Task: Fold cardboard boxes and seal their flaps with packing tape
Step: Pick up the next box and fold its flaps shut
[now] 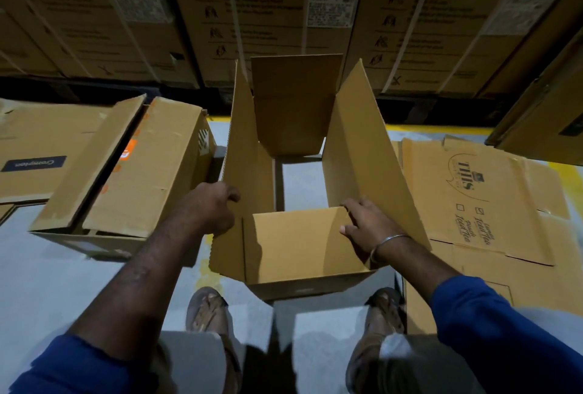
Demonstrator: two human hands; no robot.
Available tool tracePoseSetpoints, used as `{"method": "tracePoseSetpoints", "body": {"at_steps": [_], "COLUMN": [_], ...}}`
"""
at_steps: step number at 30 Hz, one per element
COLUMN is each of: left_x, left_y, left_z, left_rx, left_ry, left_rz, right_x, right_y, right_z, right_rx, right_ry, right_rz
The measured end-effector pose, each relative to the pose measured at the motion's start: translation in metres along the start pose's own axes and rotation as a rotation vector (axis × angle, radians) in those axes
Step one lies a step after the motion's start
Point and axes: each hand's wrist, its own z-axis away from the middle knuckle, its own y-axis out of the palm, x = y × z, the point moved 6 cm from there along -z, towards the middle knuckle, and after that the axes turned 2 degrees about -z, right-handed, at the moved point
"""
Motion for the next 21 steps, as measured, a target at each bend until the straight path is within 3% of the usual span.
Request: {"method": "tracePoseSetpoints", "body": {"at_steps": [7,17,21], "left_x": [0.013,-0.001,0.002], "left_y": [0.009,-0.002,-0.005], "left_z": [0.010,0.007,0.005], "left_rx": [0.125,0.016,0.020], "left_ry": [-0.008,0.021,0.009], "left_rz": [-0.028,-0.189,-0.199], "right_x": [0.006,0.036,0.046], "right_y": [0.013,0.013,0.013], "right_z": [0.004,-0.006,-0.010], "right_rx": [0.144,0.119,0.142], "right_ry": [0.007,0.029,0.021], "right_rz": [0.256,0.645,0.692]}}
